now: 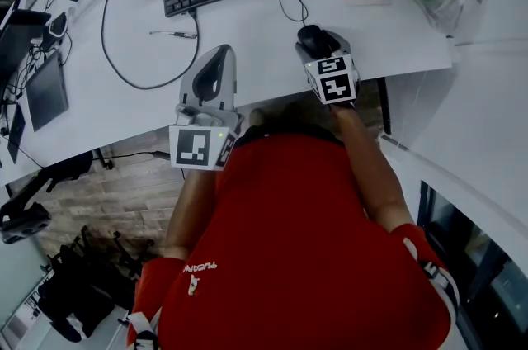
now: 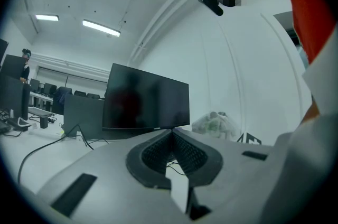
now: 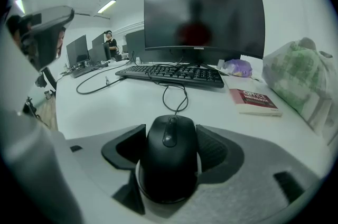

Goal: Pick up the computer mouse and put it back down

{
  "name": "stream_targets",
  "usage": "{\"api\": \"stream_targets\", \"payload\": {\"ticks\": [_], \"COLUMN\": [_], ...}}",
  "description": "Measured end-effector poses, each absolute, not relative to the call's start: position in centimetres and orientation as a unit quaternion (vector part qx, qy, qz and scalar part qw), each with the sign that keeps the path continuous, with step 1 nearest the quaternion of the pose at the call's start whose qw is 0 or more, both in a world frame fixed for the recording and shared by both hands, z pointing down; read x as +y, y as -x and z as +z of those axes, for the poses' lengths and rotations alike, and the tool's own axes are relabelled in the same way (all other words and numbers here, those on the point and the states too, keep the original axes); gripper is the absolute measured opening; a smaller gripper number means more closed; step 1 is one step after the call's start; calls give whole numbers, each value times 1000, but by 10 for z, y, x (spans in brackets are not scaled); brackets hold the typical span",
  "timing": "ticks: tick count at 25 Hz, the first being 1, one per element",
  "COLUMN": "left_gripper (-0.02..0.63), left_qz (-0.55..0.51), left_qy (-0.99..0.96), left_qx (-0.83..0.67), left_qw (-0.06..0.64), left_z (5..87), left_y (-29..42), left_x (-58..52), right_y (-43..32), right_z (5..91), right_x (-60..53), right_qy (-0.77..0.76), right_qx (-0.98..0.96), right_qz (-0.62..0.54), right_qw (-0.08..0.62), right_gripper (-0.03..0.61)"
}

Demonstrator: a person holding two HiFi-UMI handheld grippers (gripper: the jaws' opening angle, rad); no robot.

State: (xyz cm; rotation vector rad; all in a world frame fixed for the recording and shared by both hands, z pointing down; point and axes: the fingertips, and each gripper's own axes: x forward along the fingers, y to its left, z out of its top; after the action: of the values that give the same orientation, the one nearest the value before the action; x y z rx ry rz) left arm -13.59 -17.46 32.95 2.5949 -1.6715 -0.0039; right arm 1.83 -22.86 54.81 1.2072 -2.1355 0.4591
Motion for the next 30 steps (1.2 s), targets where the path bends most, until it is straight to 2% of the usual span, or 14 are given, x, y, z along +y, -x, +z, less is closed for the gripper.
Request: {"api": "stream_targets", "payload": {"ticks": [9, 16, 20, 30], "left_gripper": [10, 11, 11, 11], "left_qz": [-4, -6, -11, -30], "left_qy": [-842, -842, -843, -849], "left_qx": [-539, -539, -537, -527], "left_qw": [30, 31, 28, 14], "left_z": [332, 331, 326, 303], "left_y": [132, 131, 128, 123], "left_x": [-174, -175, -177, -176], "right_y": [-22, -24, -15, 0], "right_z": [541, 487, 440, 341], "right_x": [-228, -229, -225, -201], "right_qy": [-453, -457, -452, -433], "right_qx": [-817, -840, -860, -894], "right_qz": [168, 144, 122, 93], "right_qw": [314, 257, 204, 69], "right_gripper": [324, 311, 279, 130]}}
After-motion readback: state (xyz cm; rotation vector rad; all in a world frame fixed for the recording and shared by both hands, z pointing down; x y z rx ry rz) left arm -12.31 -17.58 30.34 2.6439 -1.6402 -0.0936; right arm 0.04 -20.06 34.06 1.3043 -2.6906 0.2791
